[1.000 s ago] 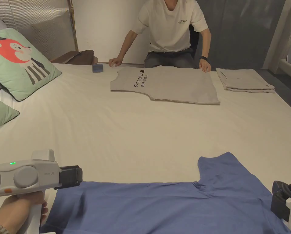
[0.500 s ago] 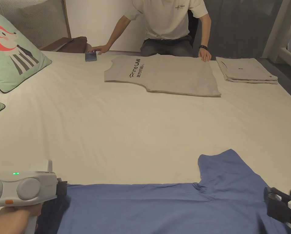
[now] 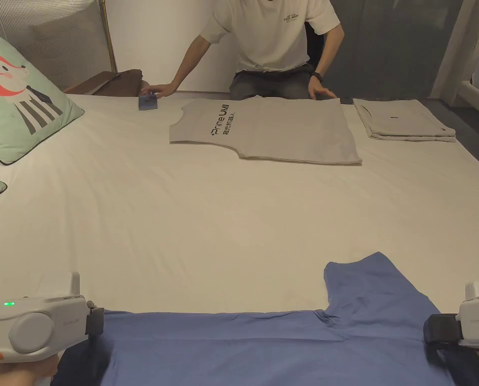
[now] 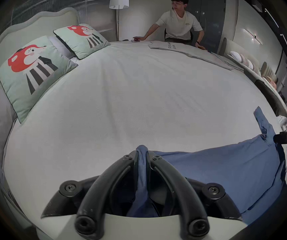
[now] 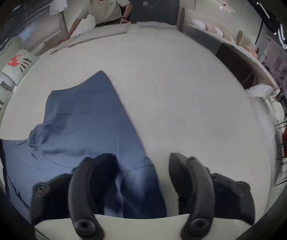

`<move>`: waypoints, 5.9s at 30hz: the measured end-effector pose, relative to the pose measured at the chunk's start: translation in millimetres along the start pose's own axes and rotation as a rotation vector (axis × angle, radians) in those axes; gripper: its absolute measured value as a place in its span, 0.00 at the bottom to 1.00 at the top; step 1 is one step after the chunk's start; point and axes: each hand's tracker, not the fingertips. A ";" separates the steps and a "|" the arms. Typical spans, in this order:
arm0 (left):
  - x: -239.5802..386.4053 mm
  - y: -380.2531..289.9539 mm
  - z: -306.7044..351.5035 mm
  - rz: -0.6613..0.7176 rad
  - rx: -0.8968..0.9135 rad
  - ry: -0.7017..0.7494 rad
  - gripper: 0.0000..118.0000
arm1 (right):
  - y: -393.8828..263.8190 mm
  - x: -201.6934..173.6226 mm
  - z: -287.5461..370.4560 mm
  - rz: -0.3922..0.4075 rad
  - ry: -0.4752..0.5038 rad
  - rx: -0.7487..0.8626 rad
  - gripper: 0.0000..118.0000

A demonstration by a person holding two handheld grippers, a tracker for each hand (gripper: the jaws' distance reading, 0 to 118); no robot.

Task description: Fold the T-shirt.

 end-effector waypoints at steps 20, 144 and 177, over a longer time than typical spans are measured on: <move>-30.9 -16.8 95.9 0.061 0.057 -0.068 0.03 | -49.7 19.5 174.5 0.081 0.149 0.223 0.02; 50.3 -148.0 100.4 0.163 -0.242 -0.550 0.06 | -212.3 -120.5 245.4 -0.005 0.061 0.876 0.00; 180.3 -231.1 139.9 -0.218 0.068 -0.435 0.01 | -237.4 -74.9 243.9 -0.109 0.051 0.857 0.00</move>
